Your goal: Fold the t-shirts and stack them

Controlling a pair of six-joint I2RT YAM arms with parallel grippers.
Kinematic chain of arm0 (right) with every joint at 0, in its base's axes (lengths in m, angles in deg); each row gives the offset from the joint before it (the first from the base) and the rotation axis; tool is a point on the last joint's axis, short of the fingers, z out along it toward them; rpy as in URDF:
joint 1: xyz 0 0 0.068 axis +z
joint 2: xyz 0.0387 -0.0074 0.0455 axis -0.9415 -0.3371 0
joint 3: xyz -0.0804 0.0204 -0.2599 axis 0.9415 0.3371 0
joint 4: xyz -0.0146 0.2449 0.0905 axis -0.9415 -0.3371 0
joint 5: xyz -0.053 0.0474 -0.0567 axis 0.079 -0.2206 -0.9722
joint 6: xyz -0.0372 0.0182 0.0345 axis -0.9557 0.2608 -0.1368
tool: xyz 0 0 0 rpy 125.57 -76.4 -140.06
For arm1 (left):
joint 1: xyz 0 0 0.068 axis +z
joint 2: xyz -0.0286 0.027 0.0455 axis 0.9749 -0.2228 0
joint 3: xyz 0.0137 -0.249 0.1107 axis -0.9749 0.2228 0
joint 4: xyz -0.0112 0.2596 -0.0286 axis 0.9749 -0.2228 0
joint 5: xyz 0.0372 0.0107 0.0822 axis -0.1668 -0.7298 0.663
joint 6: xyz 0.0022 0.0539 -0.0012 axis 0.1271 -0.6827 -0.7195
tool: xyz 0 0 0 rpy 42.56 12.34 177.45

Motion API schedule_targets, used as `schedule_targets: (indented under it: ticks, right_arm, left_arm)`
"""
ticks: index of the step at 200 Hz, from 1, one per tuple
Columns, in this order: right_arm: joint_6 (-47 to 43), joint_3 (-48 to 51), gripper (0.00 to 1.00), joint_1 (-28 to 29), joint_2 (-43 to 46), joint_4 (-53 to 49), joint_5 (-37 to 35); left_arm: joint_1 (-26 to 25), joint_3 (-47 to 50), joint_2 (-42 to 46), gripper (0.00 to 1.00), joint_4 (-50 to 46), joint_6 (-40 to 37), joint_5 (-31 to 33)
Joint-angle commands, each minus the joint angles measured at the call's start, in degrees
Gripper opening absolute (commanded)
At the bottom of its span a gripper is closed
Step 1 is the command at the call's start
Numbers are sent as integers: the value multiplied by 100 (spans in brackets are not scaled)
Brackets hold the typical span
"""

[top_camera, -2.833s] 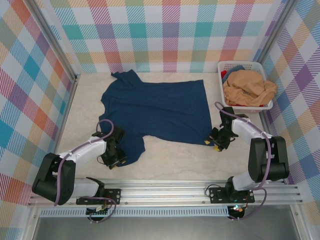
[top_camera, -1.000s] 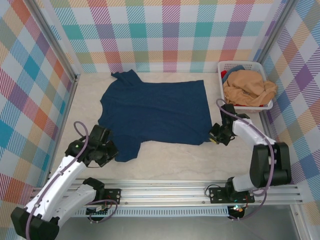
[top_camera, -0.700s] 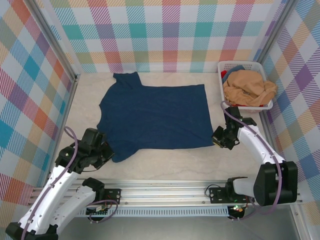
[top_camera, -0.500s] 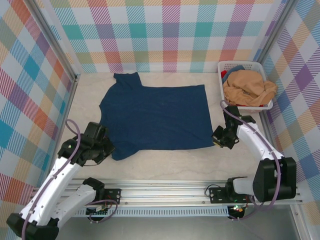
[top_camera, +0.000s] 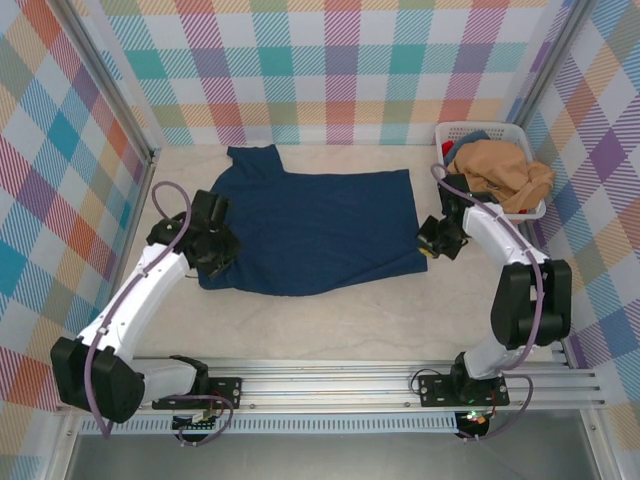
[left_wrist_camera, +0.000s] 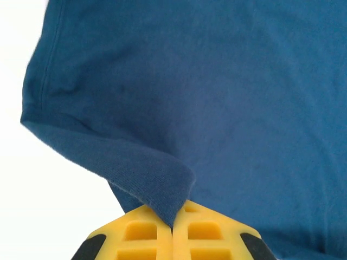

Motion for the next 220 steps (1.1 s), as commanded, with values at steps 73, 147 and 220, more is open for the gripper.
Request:
schedule_targets:
  ticks: [73, 147, 220]
  right_arm:
    - [-179, -1256, 0, -13, -1170, -316, -111]
    - [-67, -2166, 0, -31, -1896, -537, -253]
    - [38, -2199, 0, -39, -2046, -623, -468]
  left_arm:
    - [710, -992, -982, 0, 460, -712, 51]
    - [923, -1557, -1673, 0, 643, -1020, 117]
    - [1003, -2453, -2547, 0, 702, -1502, 87]
